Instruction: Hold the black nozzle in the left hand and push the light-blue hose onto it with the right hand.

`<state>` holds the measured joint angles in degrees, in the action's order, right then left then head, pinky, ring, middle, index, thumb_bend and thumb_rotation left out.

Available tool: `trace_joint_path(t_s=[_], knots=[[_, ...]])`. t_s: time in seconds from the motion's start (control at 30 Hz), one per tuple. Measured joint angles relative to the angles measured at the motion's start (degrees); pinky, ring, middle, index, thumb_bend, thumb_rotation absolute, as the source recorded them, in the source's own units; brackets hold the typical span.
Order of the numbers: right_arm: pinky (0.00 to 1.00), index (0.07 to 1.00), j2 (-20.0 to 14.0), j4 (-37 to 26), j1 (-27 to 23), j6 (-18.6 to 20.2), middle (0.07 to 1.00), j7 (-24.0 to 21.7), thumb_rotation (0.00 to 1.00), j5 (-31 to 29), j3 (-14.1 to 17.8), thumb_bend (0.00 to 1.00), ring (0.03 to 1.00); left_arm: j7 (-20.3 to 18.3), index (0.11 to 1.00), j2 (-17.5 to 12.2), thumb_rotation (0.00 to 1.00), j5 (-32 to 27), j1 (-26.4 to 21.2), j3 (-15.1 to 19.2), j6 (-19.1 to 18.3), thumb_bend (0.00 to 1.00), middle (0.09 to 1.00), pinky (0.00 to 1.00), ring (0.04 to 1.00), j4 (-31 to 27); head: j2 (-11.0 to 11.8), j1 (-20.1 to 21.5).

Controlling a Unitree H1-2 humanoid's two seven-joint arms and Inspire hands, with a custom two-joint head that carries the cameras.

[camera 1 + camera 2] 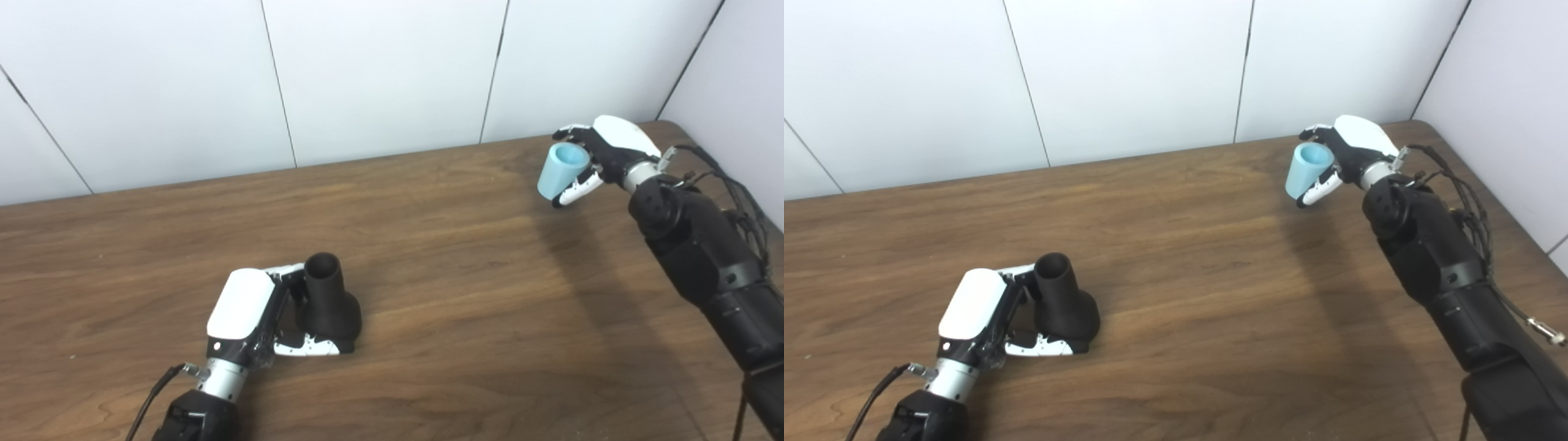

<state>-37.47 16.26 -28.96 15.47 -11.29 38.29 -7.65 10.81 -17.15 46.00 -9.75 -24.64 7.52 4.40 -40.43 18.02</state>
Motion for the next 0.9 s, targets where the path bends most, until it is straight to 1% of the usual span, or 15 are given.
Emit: trace_joint_path(t_s=[0.17,0.27,0.4,0.43,0.47,0.5,0.57,0.67,0.73,0.9], knots=[[0.63,0.748,0.25,0.09,0.00,-0.12,0.745,0.03,0.10,-0.62,0.01,0.83,0.697,0.00,0.492,0.00,0.00,0.00,-0.07,-0.04,0.00,0.48,0.496,0.35,0.478,0.03,0.00,0.09],[0.58,0.703,0.33,0.05,0.00,-0.13,0.701,0.11,0.07,-0.77,0.00,0.81,0.636,0.00,0.491,0.01,0.00,0.00,-0.16,-0.18,0.00,0.48,0.493,0.35,0.473,0.09,-0.26,-0.26],[0.56,0.647,0.33,-0.07,-0.01,-0.32,0.655,0.19,0.03,-0.76,-0.02,0.80,0.598,-0.01,0.492,0.00,0.00,0.01,-0.15,-0.26,-0.02,0.48,0.487,0.36,0.479,0.10,-0.53,-0.70],[0.56,0.543,0.33,-0.07,-0.01,-0.40,0.614,0.19,0.10,-0.82,-0.03,0.61,0.575,-0.01,0.494,0.00,0.00,0.01,-0.15,-0.26,-0.03,0.48,0.490,0.36,0.479,0.10,-0.53,-0.62],[0.56,0.525,0.34,-0.07,-0.01,-0.45,0.603,0.19,0.11,-0.98,-0.01,0.58,0.568,-0.01,0.494,0.00,0.00,0.01,-0.15,-0.26,-0.03,0.48,0.491,0.35,0.478,0.10,-0.53,-0.62],[0.56,0.509,0.35,-0.07,-0.01,-0.53,0.533,0.19,0.04,-1.27,0.03,0.55,0.551,-0.01,0.494,0.00,0.00,0.01,-0.16,-0.27,-0.03,0.48,0.492,0.35,0.475,0.10,-0.61,-0.53],[0.54,0.500,0.45,-0.14,-0.01,-0.63,0.506,0.21,0.01,-1.80,0.07,0.53,0.481,-0.01,0.493,-0.01,0.00,0.01,-0.15,-0.30,-0.03,0.48,0.496,0.35,0.474,0.10,-0.70,-0.62],[0.51,0.501,0.71,-0.27,0.00,-1.60,0.509,0.75,0.00,-2.06,0.07,0.52,0.431,-0.02,0.490,-0.03,0.00,0.01,-0.13,-0.32,-0.03,0.48,0.502,0.36,0.480,0.10,-0.88,-0.62],[0.50,0.508,0.81,-0.53,0.00,-2.51,0.506,1.69,0.00,-2.07,0.08,0.52,0.424,-0.02,0.493,-0.03,0.00,0.01,-0.15,-0.35,-0.03,0.48,0.496,0.35,0.467,0.10,-0.88,-0.53],[0.50,0.478,0.87,-0.55,0.00,-4.81,0.516,3.40,0.00,-2.35,0.22,0.52,0.437,-0.02,0.494,-0.07,0.00,0.01,-0.16,-0.41,-0.04,0.48,0.499,0.34,0.470,0.10,-1.14,-0.79]])
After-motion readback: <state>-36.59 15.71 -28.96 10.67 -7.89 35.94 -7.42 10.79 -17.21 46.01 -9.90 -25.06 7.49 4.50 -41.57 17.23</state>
